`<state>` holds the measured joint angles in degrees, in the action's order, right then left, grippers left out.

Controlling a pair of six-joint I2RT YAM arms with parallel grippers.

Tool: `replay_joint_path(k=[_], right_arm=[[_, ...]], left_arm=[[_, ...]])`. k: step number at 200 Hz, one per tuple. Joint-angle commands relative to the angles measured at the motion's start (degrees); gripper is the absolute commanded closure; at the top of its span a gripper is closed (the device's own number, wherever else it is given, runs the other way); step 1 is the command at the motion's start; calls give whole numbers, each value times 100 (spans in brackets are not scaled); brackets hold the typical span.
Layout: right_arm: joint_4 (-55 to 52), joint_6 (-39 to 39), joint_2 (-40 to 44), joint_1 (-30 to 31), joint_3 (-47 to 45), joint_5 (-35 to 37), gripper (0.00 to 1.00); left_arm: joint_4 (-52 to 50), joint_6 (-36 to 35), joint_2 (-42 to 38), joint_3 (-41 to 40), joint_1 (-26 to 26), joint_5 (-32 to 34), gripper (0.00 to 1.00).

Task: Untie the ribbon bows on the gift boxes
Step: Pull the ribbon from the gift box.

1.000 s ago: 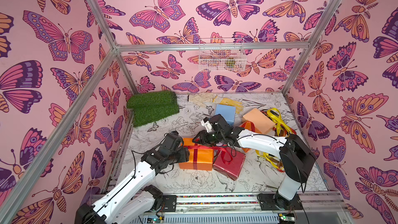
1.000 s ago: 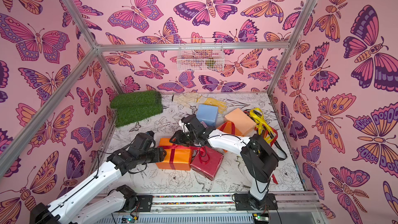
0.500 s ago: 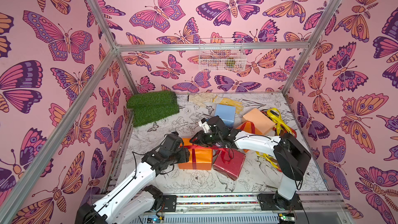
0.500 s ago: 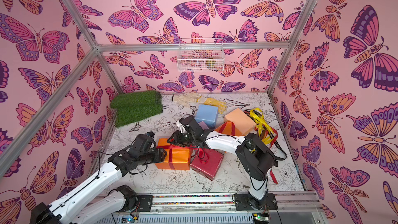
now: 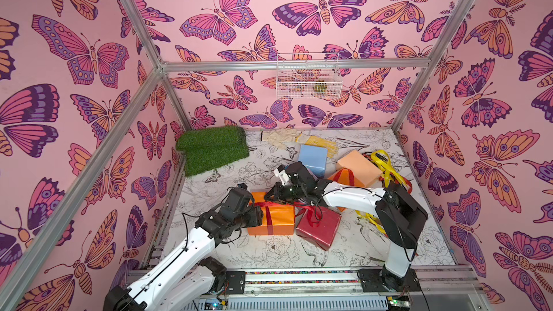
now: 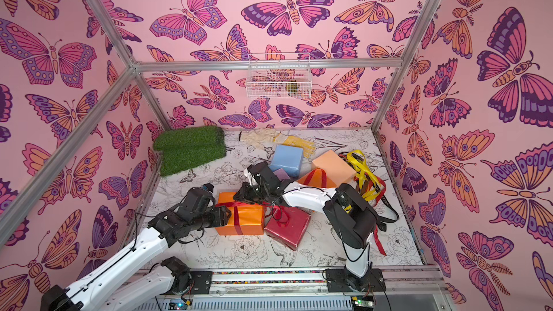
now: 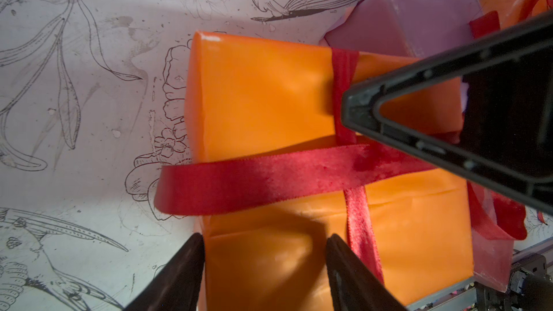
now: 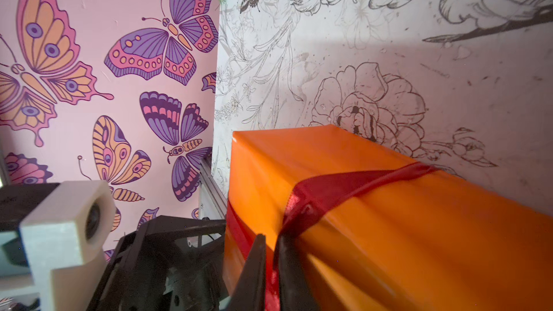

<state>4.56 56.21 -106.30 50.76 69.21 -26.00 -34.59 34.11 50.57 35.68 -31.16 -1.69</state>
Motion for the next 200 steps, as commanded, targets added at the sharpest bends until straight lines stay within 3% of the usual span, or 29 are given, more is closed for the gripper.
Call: replay_joint_path(k=[1, 45, 112, 200], right_arm=[[-908, -366, -285, 184, 134, 233, 93], [-740, -402, -284, 198, 140, 77, 100], [449, -186, 297, 51, 134, -665, 100], [652, -104, 721, -213, 214, -879, 100]], left_arm=[[109, 9, -56, -105, -18, -84, 34], [120, 1, -77, -115, -22, -70, 33], [108, 13, -248, -140, -21, -6, 33], [106, 21, -258, -158, -22, 2, 33]])
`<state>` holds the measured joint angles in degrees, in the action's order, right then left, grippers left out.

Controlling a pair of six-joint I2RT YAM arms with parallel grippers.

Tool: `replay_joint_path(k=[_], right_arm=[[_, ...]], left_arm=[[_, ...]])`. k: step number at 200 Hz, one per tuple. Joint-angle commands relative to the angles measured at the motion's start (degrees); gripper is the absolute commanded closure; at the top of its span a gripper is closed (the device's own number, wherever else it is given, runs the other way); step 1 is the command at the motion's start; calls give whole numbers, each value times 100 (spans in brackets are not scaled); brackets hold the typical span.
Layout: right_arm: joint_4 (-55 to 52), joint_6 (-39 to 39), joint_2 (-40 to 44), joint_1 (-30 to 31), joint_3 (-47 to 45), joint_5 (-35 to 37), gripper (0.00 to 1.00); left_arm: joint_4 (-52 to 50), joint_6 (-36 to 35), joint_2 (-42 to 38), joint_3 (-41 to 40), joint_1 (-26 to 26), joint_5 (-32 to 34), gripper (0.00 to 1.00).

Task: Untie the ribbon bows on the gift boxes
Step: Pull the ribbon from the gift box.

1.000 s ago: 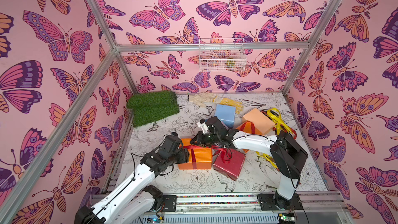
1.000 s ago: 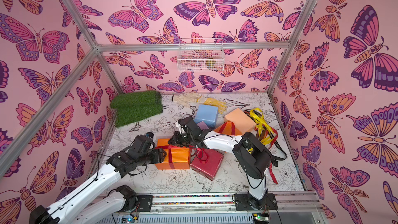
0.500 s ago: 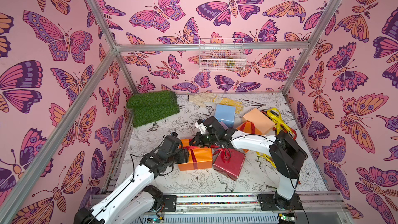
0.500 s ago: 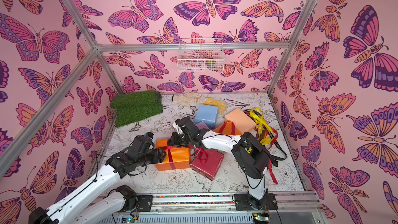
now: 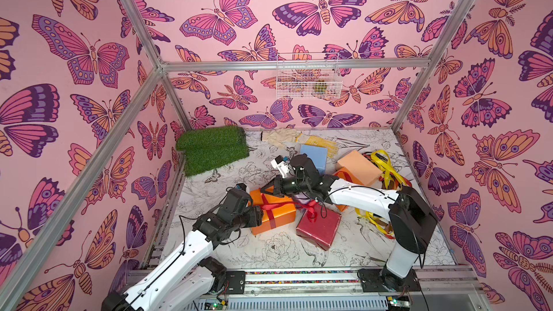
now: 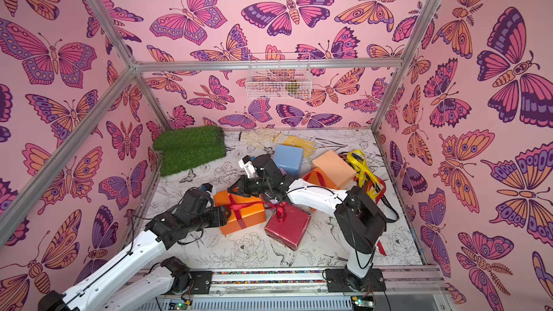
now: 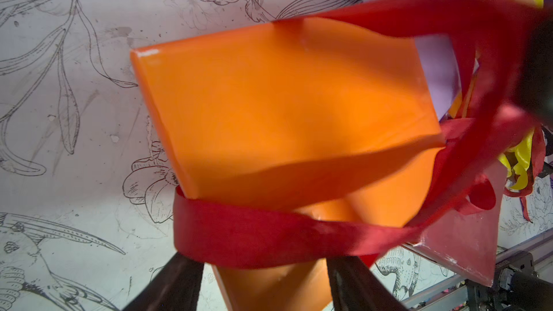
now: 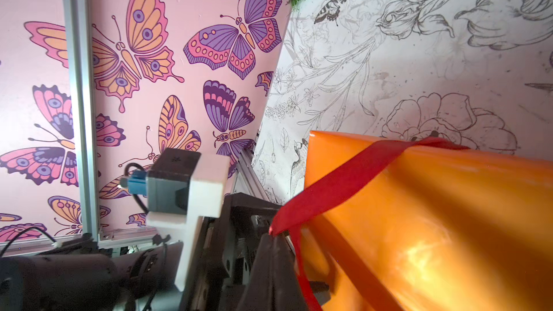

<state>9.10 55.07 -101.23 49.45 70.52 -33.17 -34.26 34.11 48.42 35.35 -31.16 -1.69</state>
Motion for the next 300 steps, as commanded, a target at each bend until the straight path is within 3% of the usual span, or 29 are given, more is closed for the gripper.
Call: replay_joint_path(k=[1, 105, 185, 249, 300], right_arm=[[197, 7, 212, -83, 88, -172, 100], [-371, -479, 617, -320, 774, -348, 100], [-1168, -988, 888, -562, 1807, -642, 100], [-2203, -1649, 911, -748, 3634, -905, 100], [-2183, -1495, 772, -887, 5026, -1214, 100]], left_arm=[[75, 23, -43, -125, -22, 2, 33], [70, -8, 27, -125, -22, 90, 33], [55, -18, 105, -108, -22, 151, 33], [56, -2, 167, -114, -22, 151, 33], [52, 8, 194, -134, -22, 169, 33]])
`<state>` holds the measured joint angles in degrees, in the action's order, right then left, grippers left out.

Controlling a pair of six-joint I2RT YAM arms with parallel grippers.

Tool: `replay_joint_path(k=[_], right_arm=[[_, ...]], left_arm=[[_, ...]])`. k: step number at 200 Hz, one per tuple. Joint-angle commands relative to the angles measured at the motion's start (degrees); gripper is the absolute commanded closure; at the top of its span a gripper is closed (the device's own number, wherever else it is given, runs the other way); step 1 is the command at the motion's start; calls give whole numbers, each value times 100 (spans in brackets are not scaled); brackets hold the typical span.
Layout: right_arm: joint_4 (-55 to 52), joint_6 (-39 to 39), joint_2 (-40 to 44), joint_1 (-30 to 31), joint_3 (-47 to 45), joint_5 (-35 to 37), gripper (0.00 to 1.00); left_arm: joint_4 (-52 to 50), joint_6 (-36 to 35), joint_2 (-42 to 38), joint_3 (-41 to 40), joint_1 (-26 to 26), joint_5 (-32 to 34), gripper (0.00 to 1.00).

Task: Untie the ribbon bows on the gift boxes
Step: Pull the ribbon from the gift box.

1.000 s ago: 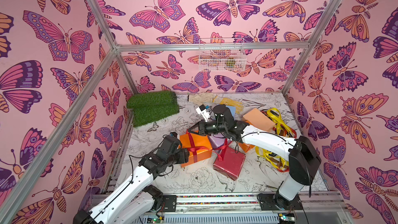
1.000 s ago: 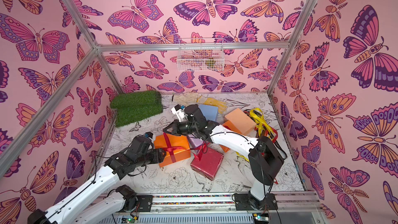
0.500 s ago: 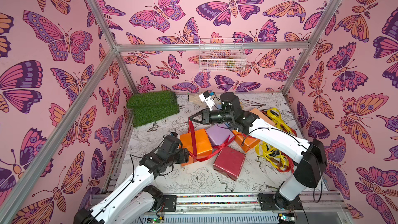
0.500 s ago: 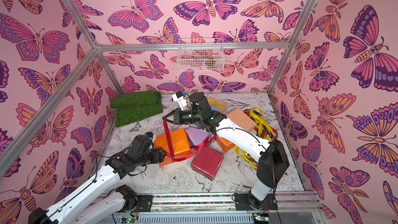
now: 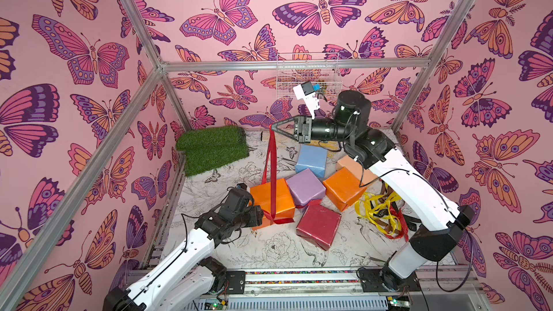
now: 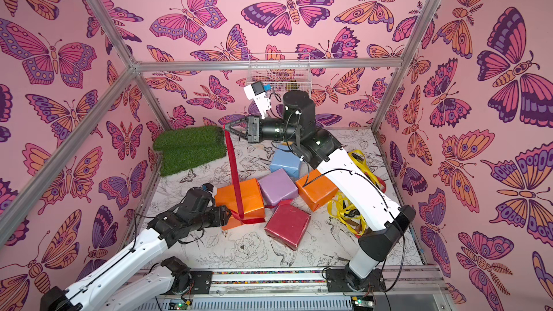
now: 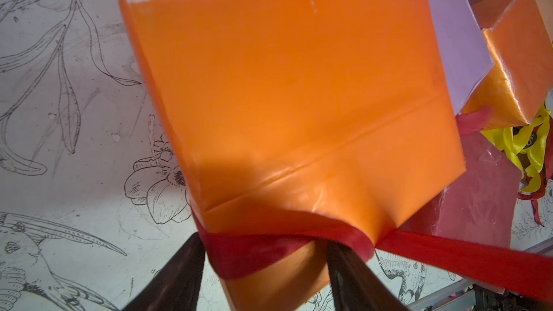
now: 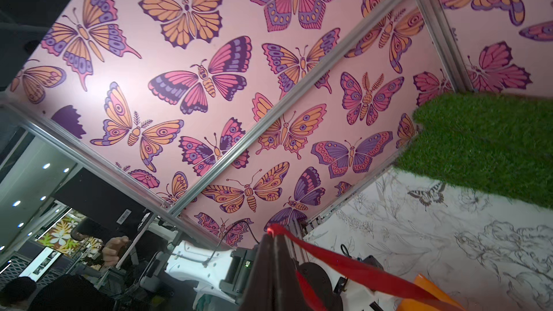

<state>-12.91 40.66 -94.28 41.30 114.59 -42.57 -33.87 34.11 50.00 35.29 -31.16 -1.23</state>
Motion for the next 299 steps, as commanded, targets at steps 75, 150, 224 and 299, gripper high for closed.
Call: replay_joint_path(k=[75, 150, 224, 299], right_arm=[[26, -402, 191, -295, 2261, -99, 100], [-44, -1642, 1025, -534, 2806, 1167, 100], [-320, -2988, 1432, -531, 3193, 2279, 100], [-512, -5250, 1556, -535, 3188, 4680, 100]], left_arm=[[15, -9, 115, -110, -20, 123, 33], [17, -3, 124, -111, -22, 132, 33], [16, -9, 151, -119, -22, 132, 33], [14, -2, 221, -103, -22, 125, 33]])
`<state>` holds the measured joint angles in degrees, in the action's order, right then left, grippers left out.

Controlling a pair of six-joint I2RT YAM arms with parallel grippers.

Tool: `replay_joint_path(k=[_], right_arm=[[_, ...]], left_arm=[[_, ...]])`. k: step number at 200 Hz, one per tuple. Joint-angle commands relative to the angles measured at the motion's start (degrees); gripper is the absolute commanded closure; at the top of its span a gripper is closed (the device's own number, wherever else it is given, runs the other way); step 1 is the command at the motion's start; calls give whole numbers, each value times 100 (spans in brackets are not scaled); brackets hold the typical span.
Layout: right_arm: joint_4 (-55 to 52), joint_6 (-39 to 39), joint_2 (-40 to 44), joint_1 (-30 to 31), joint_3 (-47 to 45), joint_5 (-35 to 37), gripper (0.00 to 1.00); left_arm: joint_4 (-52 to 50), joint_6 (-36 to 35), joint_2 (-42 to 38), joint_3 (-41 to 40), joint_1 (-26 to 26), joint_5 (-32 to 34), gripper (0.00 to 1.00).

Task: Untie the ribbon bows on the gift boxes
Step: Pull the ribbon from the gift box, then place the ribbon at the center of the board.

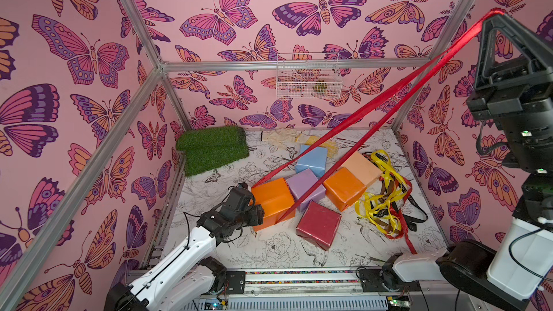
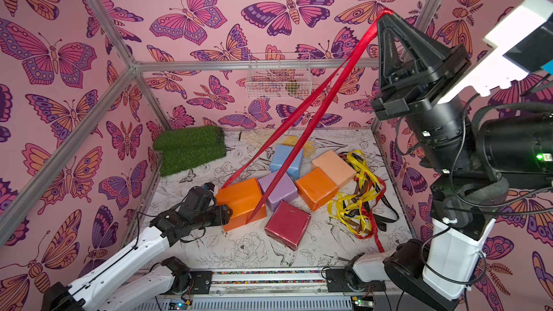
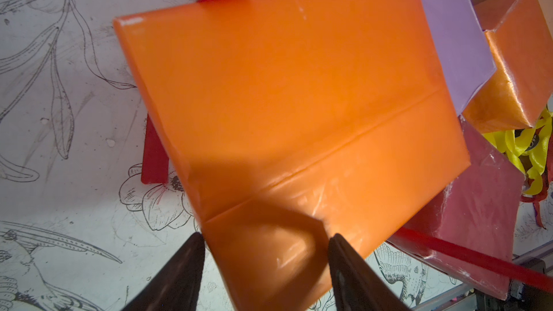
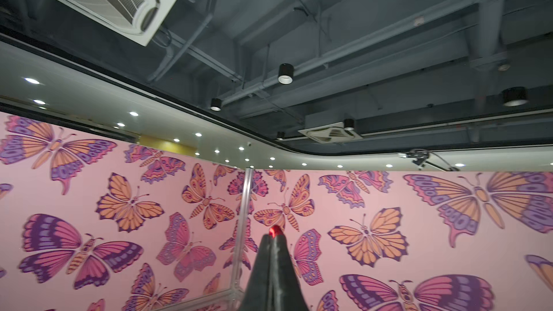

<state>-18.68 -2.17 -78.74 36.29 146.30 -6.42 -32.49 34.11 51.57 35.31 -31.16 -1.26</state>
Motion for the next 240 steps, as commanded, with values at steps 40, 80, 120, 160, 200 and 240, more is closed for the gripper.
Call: replay_joint_path(k=[40, 80, 120, 160, 200, 240], right_arm=[[335, -2190, -258, -34, 130, 2100, 100], [709, -3205, -365, -51, 137, 2610, 100], [1080, -3743, -104, -58, -106, 2636, 100], [1628, -4695, 316, -57, -1117, 3497, 100], [1504, -4281, 762, -668, -2472, 4378, 100], [-34, -1666, 899, -2906, -3665, 3917, 100]], left_arm=[[-119, -1, 46, -112, -22, 126, 33], [-116, -18, 192, -103, -22, 135, 33], [-123, -36, 423, -51, -22, 199, 32], [-117, -76, 491, 69, -22, 310, 32], [-113, -134, 591, 152, -21, 284, 32], [-91, -167, 560, 177, -22, 295, 32]])
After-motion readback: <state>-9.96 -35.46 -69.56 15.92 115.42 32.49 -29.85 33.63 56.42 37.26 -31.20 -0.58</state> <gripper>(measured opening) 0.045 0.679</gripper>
